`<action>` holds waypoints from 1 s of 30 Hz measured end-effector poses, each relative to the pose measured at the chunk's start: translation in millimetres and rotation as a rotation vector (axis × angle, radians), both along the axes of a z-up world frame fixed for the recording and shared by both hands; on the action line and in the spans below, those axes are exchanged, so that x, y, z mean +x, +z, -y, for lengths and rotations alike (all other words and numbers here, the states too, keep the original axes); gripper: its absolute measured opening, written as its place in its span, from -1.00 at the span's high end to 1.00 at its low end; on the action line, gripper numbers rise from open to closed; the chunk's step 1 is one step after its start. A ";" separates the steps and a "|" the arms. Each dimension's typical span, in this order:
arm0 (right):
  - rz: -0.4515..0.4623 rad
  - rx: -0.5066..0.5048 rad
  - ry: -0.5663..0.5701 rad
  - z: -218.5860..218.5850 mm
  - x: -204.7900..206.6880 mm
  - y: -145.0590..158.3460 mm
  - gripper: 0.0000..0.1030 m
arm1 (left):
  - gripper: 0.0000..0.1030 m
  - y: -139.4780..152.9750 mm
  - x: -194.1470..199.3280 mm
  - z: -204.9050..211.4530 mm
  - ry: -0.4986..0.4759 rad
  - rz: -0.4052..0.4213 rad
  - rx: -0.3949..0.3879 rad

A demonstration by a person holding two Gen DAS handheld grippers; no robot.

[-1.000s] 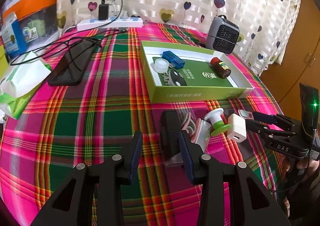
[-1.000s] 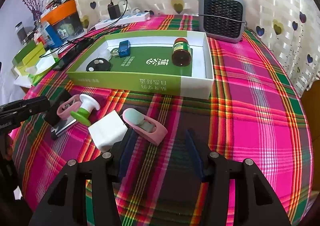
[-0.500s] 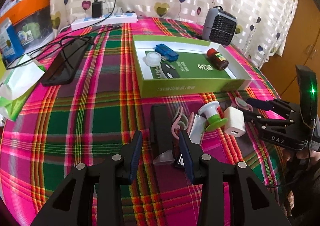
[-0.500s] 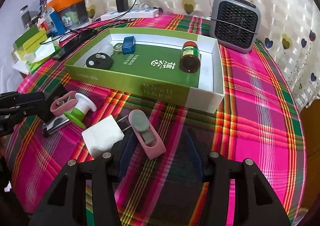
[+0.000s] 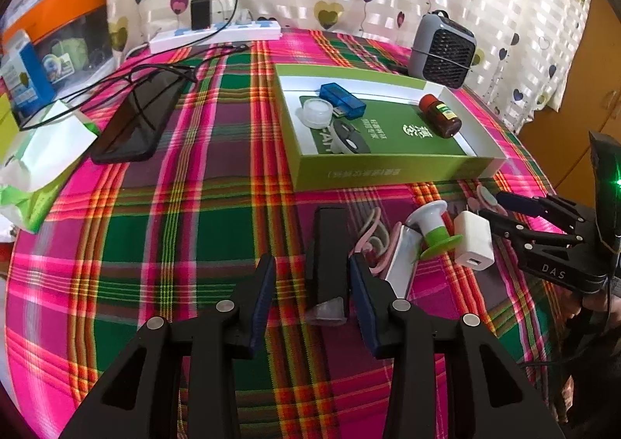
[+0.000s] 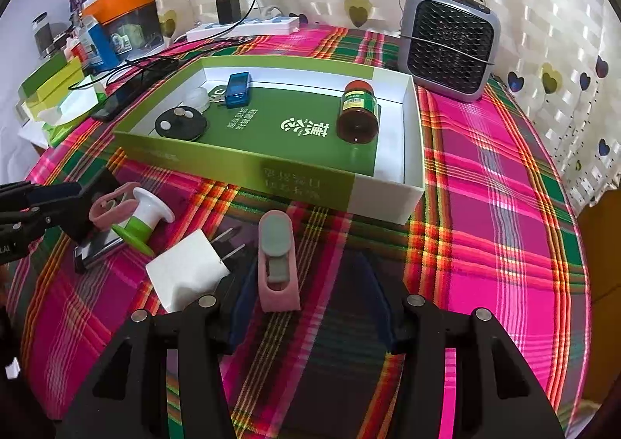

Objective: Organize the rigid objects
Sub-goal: 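Grasp the silver clip with the left gripper while the right grasps the pink holder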

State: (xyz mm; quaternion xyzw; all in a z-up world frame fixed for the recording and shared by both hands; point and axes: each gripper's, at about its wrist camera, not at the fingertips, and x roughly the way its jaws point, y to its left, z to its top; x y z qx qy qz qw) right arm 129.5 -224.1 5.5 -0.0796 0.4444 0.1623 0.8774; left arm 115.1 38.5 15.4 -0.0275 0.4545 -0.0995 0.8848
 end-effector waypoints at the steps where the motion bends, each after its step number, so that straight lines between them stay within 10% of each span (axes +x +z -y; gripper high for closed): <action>1: 0.001 0.001 0.001 0.2 -0.3 0.1 -0.01 | 0.27 -0.7 0.4 0.0 0.000 -0.003 0.003; 30: 0.010 0.006 0.015 -4.5 -2.0 1.3 0.20 | 0.27 -9.1 18.4 6.2 -0.018 0.010 0.039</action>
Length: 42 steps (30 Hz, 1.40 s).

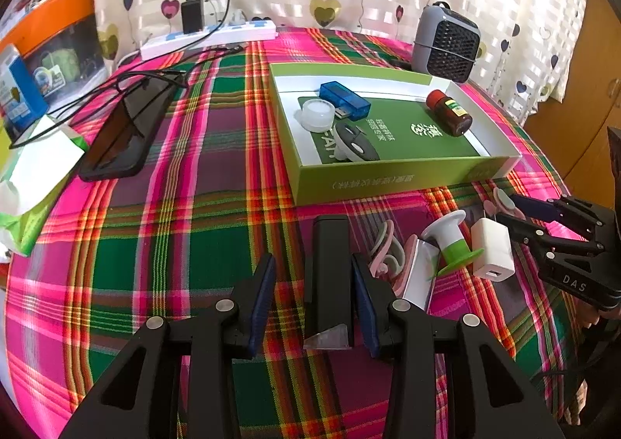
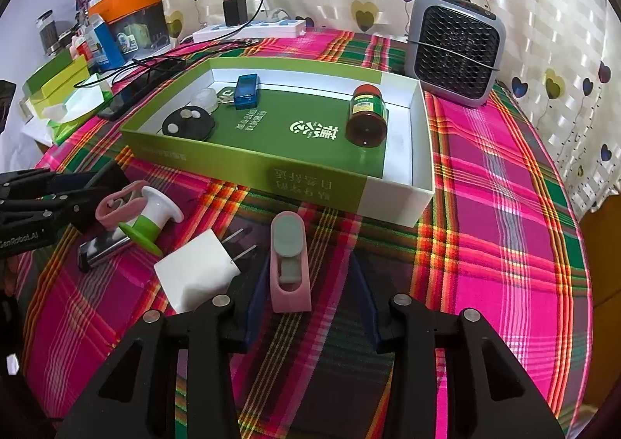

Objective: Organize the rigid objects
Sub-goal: 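Grasp the silver clip with the left gripper while the right grasps the pink holder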

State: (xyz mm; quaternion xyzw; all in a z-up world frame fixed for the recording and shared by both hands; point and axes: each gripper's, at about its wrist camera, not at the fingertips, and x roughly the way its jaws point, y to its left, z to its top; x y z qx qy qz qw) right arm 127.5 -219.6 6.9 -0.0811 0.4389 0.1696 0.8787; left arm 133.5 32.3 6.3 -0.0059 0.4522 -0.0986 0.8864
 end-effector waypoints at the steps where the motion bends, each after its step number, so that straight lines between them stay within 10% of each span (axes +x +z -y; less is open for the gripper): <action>1: 0.001 0.001 0.000 -0.3 0.0 0.0 0.21 | 0.27 0.5 0.1 0.0 0.001 0.001 0.000; 42: 0.009 0.007 0.020 -4.1 -3.9 -0.1 0.64 | 0.55 0.4 -0.1 -8.7 0.033 0.005 -0.023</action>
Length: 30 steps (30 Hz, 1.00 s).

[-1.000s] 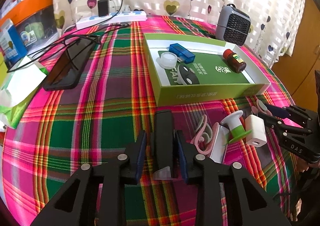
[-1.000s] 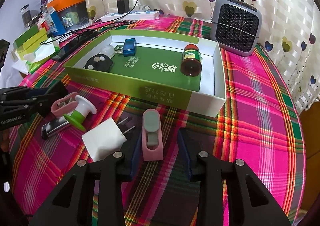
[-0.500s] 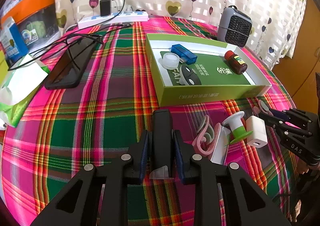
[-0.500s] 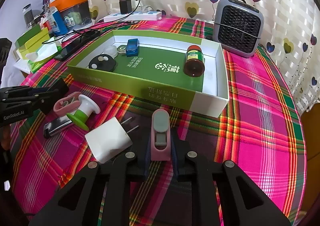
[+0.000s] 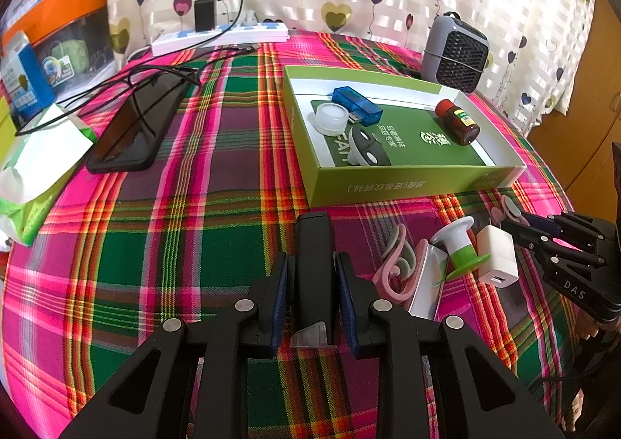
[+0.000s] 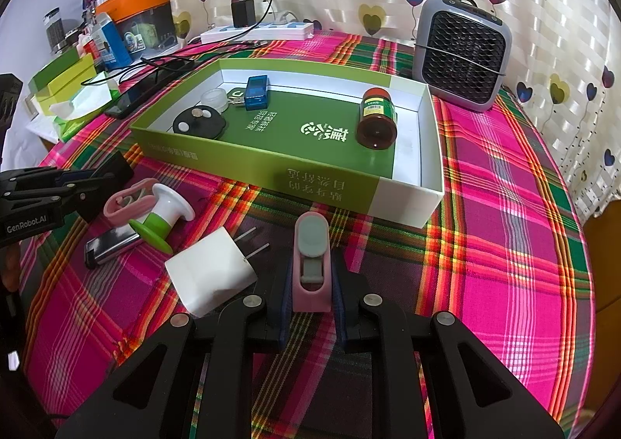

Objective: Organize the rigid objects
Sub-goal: 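Grasp the silver clip with the left gripper while the right grasps the pink holder, then lift the silver clip and pink holder and carry them over the green box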

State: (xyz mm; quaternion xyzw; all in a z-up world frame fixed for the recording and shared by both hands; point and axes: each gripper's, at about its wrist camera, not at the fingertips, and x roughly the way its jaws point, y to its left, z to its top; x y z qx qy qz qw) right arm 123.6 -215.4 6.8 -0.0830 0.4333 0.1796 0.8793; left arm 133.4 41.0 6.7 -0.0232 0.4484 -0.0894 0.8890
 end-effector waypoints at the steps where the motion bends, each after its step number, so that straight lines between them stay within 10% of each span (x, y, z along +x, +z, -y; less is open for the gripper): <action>1: 0.000 0.000 0.000 -0.1 0.0 0.0 0.64 | 0.55 -0.2 -0.6 0.2 0.000 0.000 0.000; 30: -0.006 0.010 -0.007 0.2 -1.2 -0.1 0.64 | 0.55 1.8 0.3 -1.7 0.006 -0.002 -0.005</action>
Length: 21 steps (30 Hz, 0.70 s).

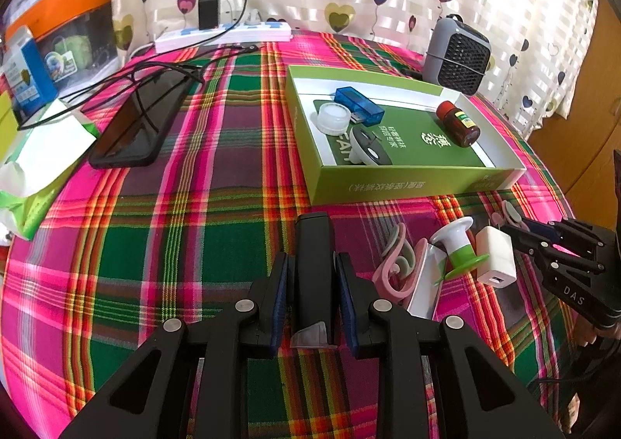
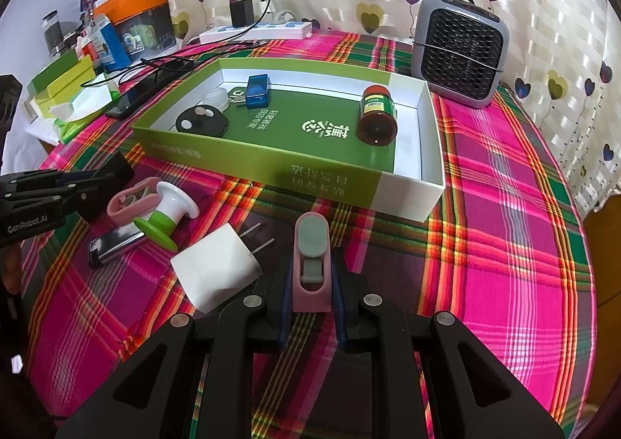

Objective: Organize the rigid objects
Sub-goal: 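Lift the silver clip and pink holder and carry them over the green box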

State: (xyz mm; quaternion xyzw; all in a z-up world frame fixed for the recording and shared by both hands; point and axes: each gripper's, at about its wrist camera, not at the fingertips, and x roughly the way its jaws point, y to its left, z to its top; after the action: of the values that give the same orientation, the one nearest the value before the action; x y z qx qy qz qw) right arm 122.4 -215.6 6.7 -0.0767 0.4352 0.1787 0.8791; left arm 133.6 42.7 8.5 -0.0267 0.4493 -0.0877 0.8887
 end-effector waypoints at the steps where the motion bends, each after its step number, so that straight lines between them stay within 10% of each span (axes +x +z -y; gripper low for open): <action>1: 0.000 0.002 -0.001 0.2 -0.2 0.1 0.64 | 0.55 -0.1 -1.9 -0.8 0.000 0.000 0.001; 21: 0.027 0.039 -0.025 3.3 -7.4 12.0 0.64 | 0.55 21.5 -10.9 1.5 -0.002 0.050 -0.007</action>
State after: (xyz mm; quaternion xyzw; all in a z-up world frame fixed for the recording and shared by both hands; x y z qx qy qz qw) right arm 115.1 -218.9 18.7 -0.0563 0.4207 0.1753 0.8883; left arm 122.8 41.2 30.0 -0.0272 0.4266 -0.0909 0.8994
